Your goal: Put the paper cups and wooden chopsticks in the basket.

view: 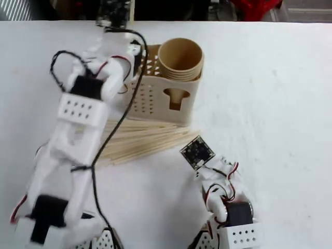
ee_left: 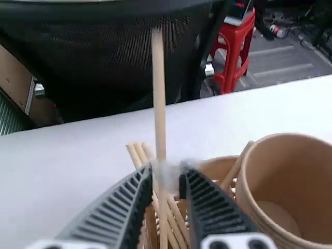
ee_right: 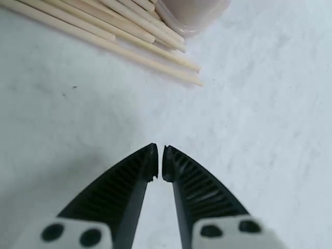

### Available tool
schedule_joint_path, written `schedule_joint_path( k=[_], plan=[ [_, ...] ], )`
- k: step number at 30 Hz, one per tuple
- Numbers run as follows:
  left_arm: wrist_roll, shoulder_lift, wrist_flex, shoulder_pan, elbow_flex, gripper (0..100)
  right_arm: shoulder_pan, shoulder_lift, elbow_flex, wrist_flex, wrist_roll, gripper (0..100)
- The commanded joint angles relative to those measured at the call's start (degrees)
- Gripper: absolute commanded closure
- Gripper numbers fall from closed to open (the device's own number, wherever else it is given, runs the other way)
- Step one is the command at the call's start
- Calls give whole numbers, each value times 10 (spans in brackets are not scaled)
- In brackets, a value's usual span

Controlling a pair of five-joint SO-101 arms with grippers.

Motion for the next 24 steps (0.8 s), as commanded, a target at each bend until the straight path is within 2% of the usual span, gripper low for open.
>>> schedule_joint_path(
  k=[1, 4, 7, 12, 16, 18, 21, 24],
  plan=[
    [6, -95, -10, -6, 0, 886, 7, -4, 4, -10, 7, 961],
    [-2, -117, -9, -7, 0, 891, 7, -4, 4, -10, 7, 961],
    [2, -133, 11, -43, -1, 891, 7, -4, 4, -10, 7, 961],
    [17, -114, 65, -175, 5, 891, 7, -5, 4, -10, 7, 959],
    [94, -10, 141, -262, 5, 888, 9, -6, -2, -14, 7, 960],
    [121, 62, 158, -288, 5, 888, 39, -5, -25, -8, 6, 961],
    [141, 177, 159, -305, 0, 887, 73, -3, -47, 10, 3, 957],
    [157, 282, 123, -304, -14, 887, 29, -1, -75, 58, 7, 956]
  ],
)
